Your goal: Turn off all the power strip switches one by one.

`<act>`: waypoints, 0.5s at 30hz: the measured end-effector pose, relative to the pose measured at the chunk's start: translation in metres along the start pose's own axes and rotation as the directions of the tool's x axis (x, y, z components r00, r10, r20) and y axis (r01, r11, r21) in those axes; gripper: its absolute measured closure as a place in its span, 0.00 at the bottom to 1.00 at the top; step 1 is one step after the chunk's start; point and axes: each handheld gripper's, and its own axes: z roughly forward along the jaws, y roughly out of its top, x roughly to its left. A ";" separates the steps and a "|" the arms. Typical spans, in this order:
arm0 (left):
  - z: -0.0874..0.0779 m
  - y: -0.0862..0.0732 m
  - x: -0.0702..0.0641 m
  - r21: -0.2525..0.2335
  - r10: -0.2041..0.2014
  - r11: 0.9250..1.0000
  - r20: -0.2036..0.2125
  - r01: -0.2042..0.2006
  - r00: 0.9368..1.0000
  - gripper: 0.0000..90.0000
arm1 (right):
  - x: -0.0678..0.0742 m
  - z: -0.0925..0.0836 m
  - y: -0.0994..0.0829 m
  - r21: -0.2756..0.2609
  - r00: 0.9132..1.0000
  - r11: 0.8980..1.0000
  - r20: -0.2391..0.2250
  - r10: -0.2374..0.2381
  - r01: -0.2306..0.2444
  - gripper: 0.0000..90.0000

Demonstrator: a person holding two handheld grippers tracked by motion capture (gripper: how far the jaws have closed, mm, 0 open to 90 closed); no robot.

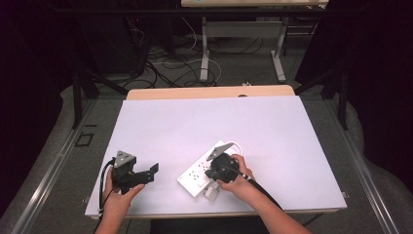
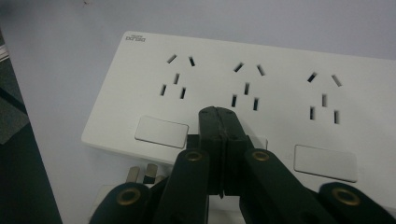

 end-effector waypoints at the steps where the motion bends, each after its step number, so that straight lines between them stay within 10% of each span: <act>1: 0.000 0.000 0.000 0.000 0.000 1.000 0.000 0.000 1.000 0.11 | -0.001 0.000 0.000 -0.002 1.000 1.000 -0.002 -0.012 0.012 1.00; 15: 0.000 0.000 0.000 -0.003 0.003 1.000 -0.003 -0.003 1.000 0.11 | 0.009 -0.006 0.005 -0.010 1.000 1.000 -0.002 -0.028 0.028 1.00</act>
